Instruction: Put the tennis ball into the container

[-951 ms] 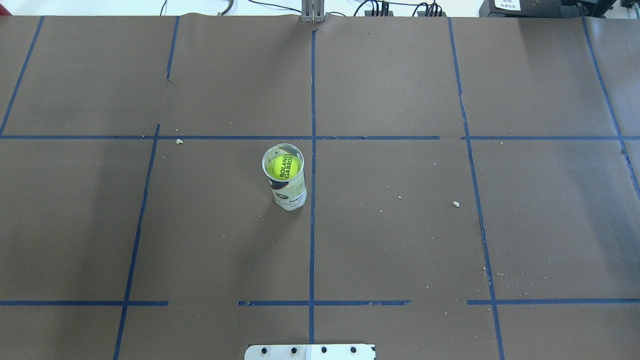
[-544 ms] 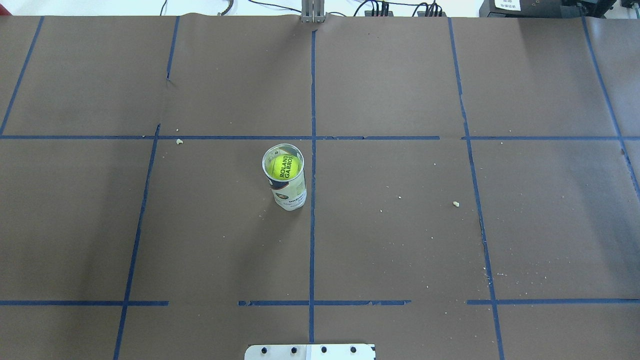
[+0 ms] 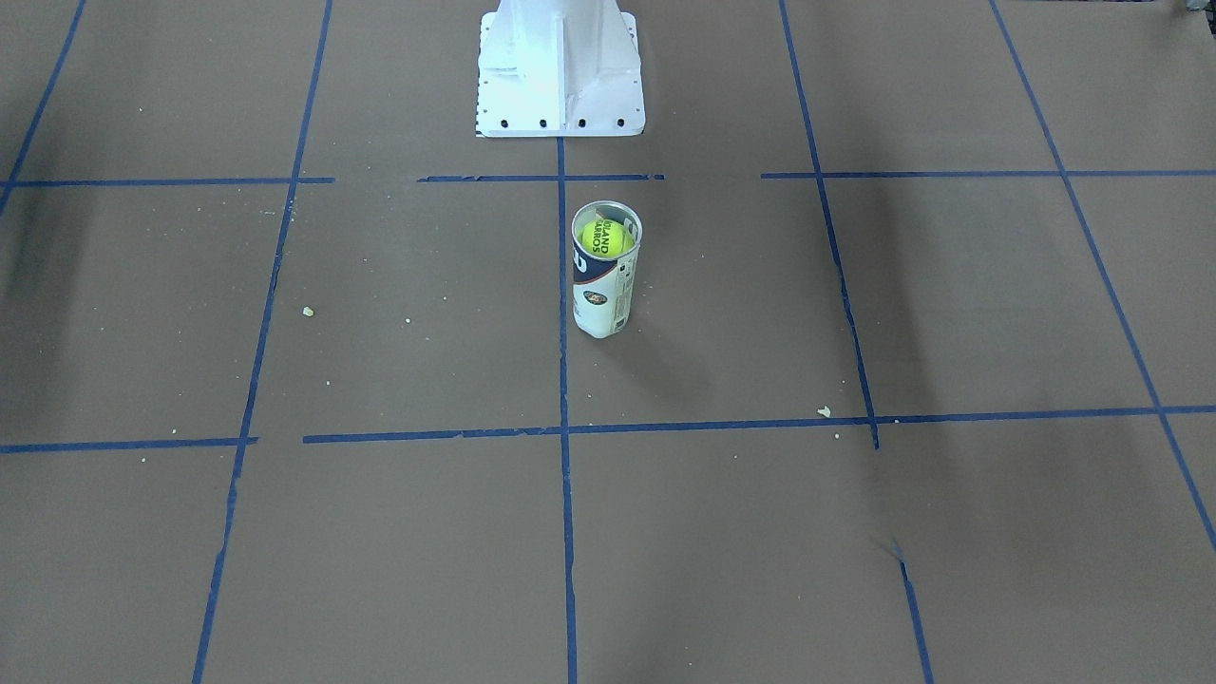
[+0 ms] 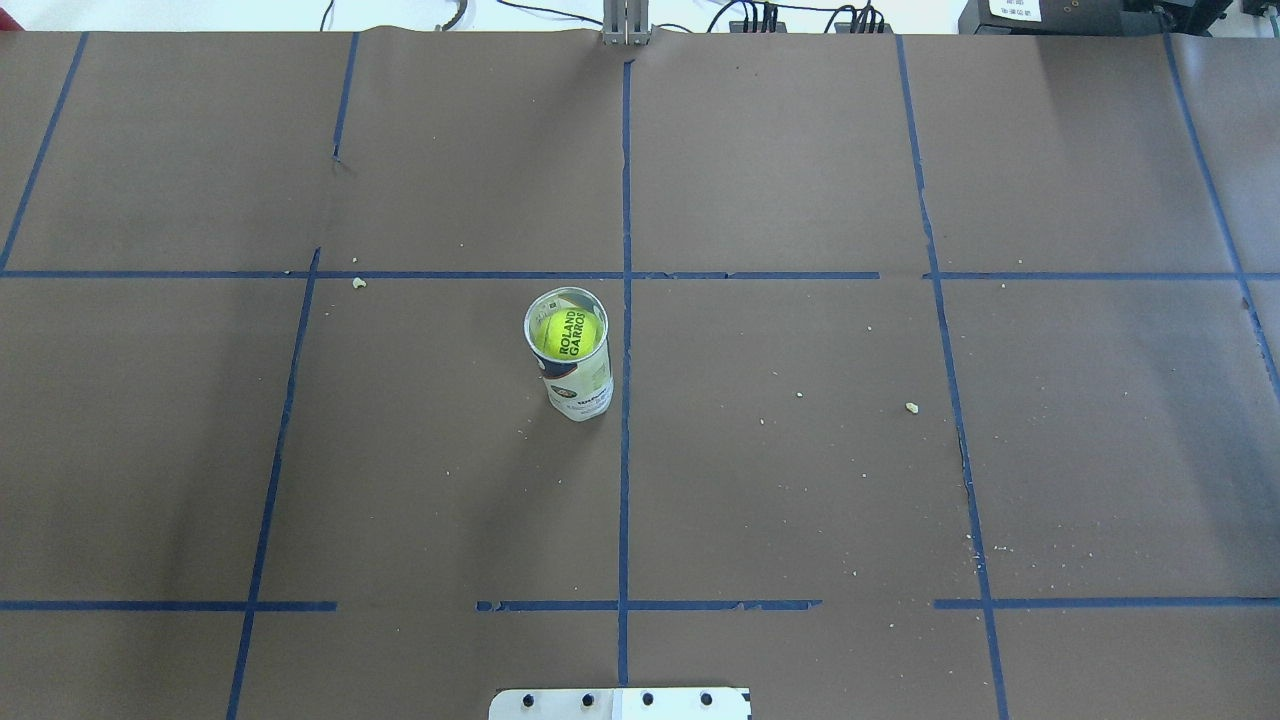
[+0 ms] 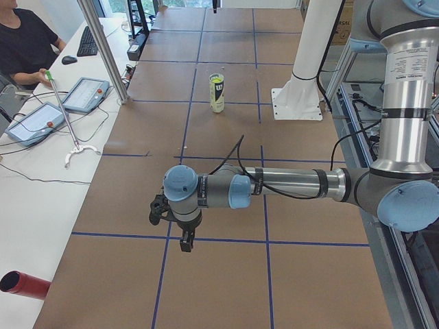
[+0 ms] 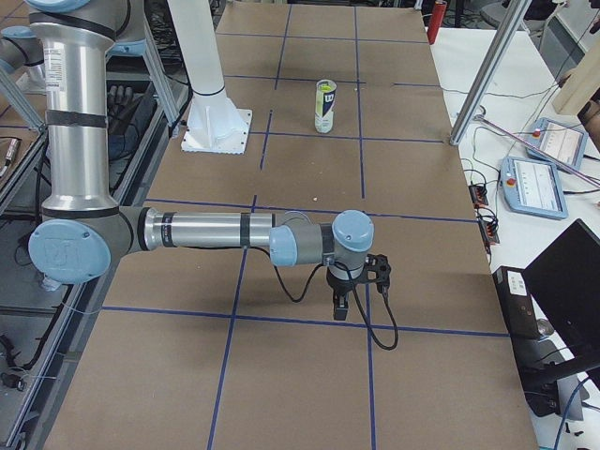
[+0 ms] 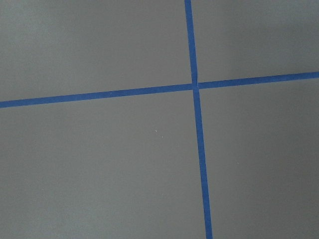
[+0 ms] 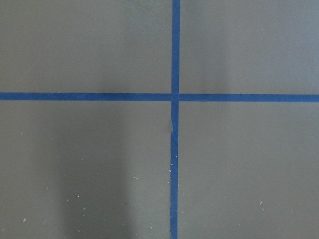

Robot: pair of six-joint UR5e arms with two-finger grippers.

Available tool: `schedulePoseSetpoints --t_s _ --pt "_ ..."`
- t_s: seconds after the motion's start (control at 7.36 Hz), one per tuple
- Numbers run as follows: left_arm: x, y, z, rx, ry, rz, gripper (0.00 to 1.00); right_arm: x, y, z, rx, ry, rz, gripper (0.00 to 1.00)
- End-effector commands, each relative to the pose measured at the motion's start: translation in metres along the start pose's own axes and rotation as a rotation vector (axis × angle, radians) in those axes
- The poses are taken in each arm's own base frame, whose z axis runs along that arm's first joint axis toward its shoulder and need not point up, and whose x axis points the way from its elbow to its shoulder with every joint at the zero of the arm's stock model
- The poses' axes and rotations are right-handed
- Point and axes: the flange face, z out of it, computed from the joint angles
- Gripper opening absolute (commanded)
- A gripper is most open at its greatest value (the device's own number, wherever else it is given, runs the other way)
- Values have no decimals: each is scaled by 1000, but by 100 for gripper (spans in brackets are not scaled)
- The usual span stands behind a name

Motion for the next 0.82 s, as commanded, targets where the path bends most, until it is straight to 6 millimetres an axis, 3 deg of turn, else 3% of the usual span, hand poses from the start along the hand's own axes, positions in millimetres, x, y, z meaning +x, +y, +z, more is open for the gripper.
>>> schedulePoseSetpoints --t_s 0.0,0.68 --pt "-2 0 2 -3 -2 -3 100 0 0 0 0 0 0 100" --pt "0 -4 -1 2 -5 2 100 0 0 0 0 0 0 100"
